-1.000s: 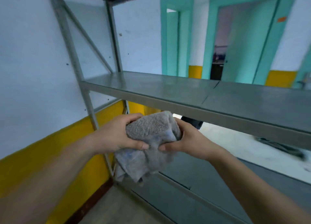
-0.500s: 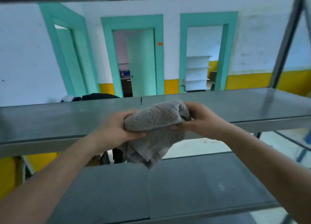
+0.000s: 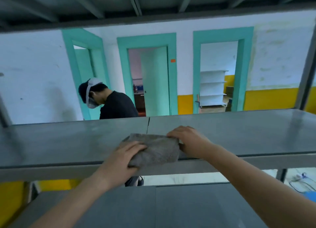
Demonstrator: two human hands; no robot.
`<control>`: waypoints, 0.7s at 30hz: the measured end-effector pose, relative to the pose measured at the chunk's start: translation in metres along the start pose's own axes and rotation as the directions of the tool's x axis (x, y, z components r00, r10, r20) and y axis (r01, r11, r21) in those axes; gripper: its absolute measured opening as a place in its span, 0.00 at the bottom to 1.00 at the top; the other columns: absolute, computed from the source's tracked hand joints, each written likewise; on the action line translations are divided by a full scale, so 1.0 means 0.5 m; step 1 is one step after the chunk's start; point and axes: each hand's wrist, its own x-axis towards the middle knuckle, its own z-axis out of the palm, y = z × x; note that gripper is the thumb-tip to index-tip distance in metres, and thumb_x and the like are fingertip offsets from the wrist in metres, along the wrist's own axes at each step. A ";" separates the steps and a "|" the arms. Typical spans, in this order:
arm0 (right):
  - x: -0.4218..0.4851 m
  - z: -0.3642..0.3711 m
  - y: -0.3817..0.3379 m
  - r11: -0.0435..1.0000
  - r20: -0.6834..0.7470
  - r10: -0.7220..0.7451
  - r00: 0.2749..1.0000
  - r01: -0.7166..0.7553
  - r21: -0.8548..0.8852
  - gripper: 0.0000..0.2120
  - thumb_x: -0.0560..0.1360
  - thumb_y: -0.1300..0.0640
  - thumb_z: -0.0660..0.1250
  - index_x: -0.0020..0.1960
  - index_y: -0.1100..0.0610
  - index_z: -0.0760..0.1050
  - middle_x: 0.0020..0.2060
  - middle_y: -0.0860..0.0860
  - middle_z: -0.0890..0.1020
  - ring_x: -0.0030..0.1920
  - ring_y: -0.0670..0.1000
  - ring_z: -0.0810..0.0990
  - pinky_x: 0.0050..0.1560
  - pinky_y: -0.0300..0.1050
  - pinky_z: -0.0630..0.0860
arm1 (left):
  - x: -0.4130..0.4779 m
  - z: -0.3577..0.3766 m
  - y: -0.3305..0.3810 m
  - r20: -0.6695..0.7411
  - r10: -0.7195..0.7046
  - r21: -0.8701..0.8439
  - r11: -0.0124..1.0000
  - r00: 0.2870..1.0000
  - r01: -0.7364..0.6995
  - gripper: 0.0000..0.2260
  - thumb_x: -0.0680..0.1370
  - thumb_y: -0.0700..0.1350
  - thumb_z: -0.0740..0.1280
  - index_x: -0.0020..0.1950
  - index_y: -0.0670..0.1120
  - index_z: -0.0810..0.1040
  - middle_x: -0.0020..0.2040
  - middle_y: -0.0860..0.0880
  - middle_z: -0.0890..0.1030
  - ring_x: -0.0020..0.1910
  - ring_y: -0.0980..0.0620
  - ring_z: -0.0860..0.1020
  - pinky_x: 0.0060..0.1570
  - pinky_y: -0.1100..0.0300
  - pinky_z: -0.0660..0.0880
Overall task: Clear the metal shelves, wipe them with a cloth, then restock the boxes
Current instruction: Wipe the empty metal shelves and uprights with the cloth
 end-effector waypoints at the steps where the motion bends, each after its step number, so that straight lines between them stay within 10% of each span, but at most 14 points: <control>1: -0.006 -0.006 0.012 0.999 -0.035 -0.036 0.999 0.035 -0.032 0.20 0.75 0.62 0.70 0.66 0.52 0.78 0.62 0.51 0.82 0.62 0.55 0.78 0.65 0.55 0.74 | 0.003 0.007 0.010 -0.021 0.005 -0.013 1.000 1.000 -0.005 0.30 0.76 0.45 0.72 0.76 0.57 0.67 0.74 0.64 0.58 0.74 0.62 0.57 0.71 0.72 0.47; 6: -0.025 -0.023 0.052 0.986 -0.029 -0.080 0.996 0.075 -0.147 0.27 0.71 0.66 0.71 0.69 0.52 0.74 0.65 0.52 0.78 0.64 0.56 0.77 0.63 0.56 0.76 | 0.028 0.040 0.082 0.024 -0.014 0.027 1.000 1.000 0.014 0.29 0.80 0.44 0.66 0.79 0.57 0.61 0.80 0.56 0.59 0.78 0.57 0.55 0.77 0.64 0.45; 13: -0.077 -0.035 0.079 0.981 -0.028 0.055 0.998 -0.049 0.186 0.16 0.80 0.61 0.66 0.66 0.49 0.78 0.61 0.46 0.82 0.60 0.47 0.78 0.65 0.48 0.75 | 0.018 0.041 0.060 0.034 0.007 -0.111 0.994 0.999 -0.003 0.26 0.79 0.40 0.67 0.71 0.64 0.68 0.74 0.65 0.64 0.74 0.65 0.61 0.76 0.60 0.58; 21: -0.102 -0.024 0.051 0.946 0.018 0.185 0.983 -0.183 0.266 0.26 0.78 0.71 0.59 0.70 0.51 0.76 0.67 0.47 0.79 0.67 0.47 0.75 0.67 0.32 0.64 | 0.014 0.017 0.069 0.128 0.006 -0.049 0.999 0.992 0.000 0.34 0.71 0.78 0.60 0.74 0.67 0.62 0.76 0.69 0.58 0.75 0.66 0.55 0.75 0.59 0.54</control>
